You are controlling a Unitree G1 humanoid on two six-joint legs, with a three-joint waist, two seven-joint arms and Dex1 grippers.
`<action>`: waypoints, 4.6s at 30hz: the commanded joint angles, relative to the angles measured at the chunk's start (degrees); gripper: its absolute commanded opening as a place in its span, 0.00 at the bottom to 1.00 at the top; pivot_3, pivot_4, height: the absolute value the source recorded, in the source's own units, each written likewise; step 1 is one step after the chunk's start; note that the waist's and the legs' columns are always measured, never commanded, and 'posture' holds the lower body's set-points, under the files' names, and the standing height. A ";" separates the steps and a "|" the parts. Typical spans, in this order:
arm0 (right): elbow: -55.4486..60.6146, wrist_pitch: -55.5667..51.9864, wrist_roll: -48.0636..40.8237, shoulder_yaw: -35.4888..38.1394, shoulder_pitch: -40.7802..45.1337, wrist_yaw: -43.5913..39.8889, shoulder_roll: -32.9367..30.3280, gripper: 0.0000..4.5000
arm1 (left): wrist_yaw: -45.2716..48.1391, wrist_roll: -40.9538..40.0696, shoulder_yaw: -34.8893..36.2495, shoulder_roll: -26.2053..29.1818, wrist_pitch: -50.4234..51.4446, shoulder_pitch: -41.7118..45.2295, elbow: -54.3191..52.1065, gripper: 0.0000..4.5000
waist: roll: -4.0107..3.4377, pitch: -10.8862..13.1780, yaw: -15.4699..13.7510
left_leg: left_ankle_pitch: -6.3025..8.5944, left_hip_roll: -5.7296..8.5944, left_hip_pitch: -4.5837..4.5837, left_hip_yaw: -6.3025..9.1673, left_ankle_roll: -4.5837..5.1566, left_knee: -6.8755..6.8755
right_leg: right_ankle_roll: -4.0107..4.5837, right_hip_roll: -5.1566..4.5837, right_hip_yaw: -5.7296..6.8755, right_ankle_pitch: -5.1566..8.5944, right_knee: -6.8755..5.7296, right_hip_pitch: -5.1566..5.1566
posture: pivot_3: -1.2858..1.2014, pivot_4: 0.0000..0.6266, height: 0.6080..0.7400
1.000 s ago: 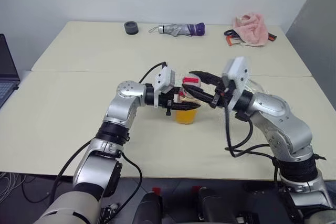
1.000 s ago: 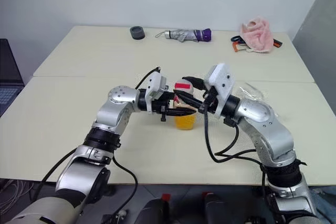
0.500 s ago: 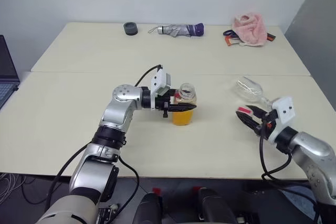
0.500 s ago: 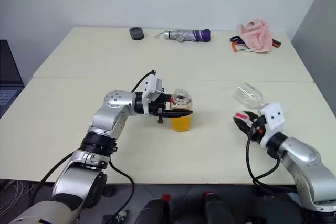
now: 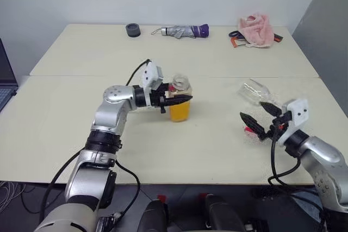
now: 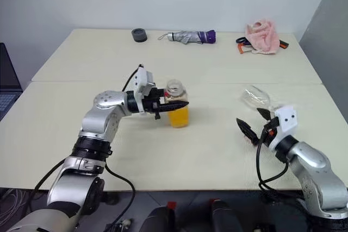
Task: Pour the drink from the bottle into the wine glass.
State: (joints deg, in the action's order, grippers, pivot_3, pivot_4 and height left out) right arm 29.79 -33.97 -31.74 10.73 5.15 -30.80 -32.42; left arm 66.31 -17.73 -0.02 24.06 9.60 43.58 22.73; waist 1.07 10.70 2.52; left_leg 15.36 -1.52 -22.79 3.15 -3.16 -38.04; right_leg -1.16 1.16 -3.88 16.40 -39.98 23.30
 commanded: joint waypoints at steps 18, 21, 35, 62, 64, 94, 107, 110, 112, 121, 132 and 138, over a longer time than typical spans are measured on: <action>-16.66 -0.01 12.22 -28.61 35.88 -3.43 15.65 1.00 | -35.58 6.43 13.64 8.32 -8.72 3.25 19.48 0.39 | 0.06 -0.03 0.18 | 0.00 -0.02 -0.13 0.15 -0.01 -0.04 | 0.02 -0.34 0.24 -0.02 -0.02 0.09 | 0.52 0.24 1.00; -18.73 0.42 14.33 -28.77 37.06 -2.83 17.16 1.00 | -37.50 5.11 15.23 8.25 -8.41 3.85 21.43 0.39 | 0.08 -0.03 0.19 | 0.00 -0.02 -0.13 0.14 -0.01 -0.04 | 0.02 -0.34 0.25 -0.02 -0.02 0.09 | 0.52 0.24 1.00; -18.45 -0.53 17.38 -27.75 36.42 -2.93 18.89 1.00 | -39.63 6.05 14.17 5.50 -11.35 1.60 23.25 0.95 | 0.08 -0.04 0.35 | -0.01 -0.01 -0.11 0.15 -0.02 -0.04 | 0.04 -0.34 0.28 -0.03 -0.10 0.12 | 0.52 0.24 1.00; 4.43 -5.68 22.57 -20.55 15.11 3.04 6.93 1.00 | -50.69 8.47 9.49 -4.04 -8.39 -39.83 -28.82 1.00 | 0.14 -0.08 -0.85 | 0.00 -0.09 -0.08 0.15 -0.02 0.00 | 0.01 -0.67 0.18 -0.02 0.01 0.01 | 0.52 0.24 1.00; 6.13 -6.14 23.00 -18.62 13.23 3.92 5.81 1.00 | -48.62 8.42 6.54 -4.57 -7.81 -40.25 -30.75 1.00 | 0.16 -0.09 -1.11 | -0.01 -0.05 -0.08 0.26 -0.02 -0.01 | 0.01 -0.59 0.20 -0.02 0.02 -0.05 | 0.52 0.24 1.00; -16.03 -6.30 73.36 -26.49 5.53 24.29 -6.31 1.00 | -7.77 -1.03 -10.00 0.03 0.67 -16.43 -24.98 1.00 | 0.16 -0.10 -0.60 | -0.01 0.09 0.10 -0.14 -0.03 0.03 | -0.05 -0.19 -0.06 -0.03 0.06 -0.07 | 0.52 0.24 1.00; -30.30 -1.28 79.90 -27.99 11.89 26.57 -3.83 1.00 | -8.31 -0.08 -10.26 -2.08 0.41 -15.77 -24.31 1.00 | 0.16 -0.10 -0.59 | -0.01 0.09 0.10 -0.16 -0.03 0.00 | -0.04 -0.19 -0.09 -0.04 0.05 -0.07 | 0.52 0.24 1.00; -32.71 -0.36 80.34 -28.21 12.94 26.73 -3.04 1.00 | -8.51 0.19 -10.23 -2.48 0.43 -15.81 -24.34 1.00 | 0.16 -0.10 -0.56 | -0.01 0.08 0.12 -0.16 -0.03 0.00 | -0.04 -0.19 -0.09 -0.04 0.04 -0.07 | 0.52 0.24 1.00; -34.05 0.15 80.28 -28.22 13.33 26.60 -2.55 1.00 | -8.56 0.30 -10.18 -2.58 0.40 -15.90 -24.34 1.00 | 0.19 -0.12 -0.54 | -0.01 0.08 0.12 -0.17 -0.03 -0.02 | -0.04 -0.19 -0.10 -0.05 0.04 -0.08 | 0.52 0.24 1.00; -38.05 2.44 78.76 -27.43 14.90 25.44 -1.81 0.47 | -8.65 0.93 -10.15 -2.93 0.34 -16.20 -24.26 1.00 | 0.39 -0.29 -0.52 | -0.01 0.08 0.20 -0.19 -0.03 -0.03 | -0.05 -0.18 -0.13 -0.05 0.03 -0.13 | 0.52 0.24 1.00; -38.25 4.20 77.37 -25.71 15.74 24.70 -2.06 0.03 | -9.47 1.55 -9.77 -2.95 0.19 -17.39 -24.33 1.00 | 0.41 -0.30 -0.53 | -0.02 0.07 0.21 -0.20 -0.03 -0.04 | -0.06 -0.18 -0.15 -0.05 0.02 -0.14 | 0.52 0.24 1.00; -32.06 5.01 74.79 -20.84 15.93 26.48 -0.41 0.03 | -11.14 1.36 -8.26 -2.29 0.74 -18.01 -24.36 1.00 | 0.39 -0.29 -0.53 | -0.01 0.07 0.19 -0.21 -0.03 -0.03 | -0.06 -0.18 -0.15 -0.05 0.02 -0.12 | 0.52 0.24 1.00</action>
State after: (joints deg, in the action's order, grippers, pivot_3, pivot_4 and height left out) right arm -6.43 -29.38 43.81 -12.98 20.46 -5.90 -32.86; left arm 55.73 -16.24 -9.58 21.33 10.81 25.28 -1.10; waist 1.45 10.41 1.99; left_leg 15.35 -1.46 -22.63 2.94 -3.19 -38.06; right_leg -1.22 0.98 -4.04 16.35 -39.96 23.22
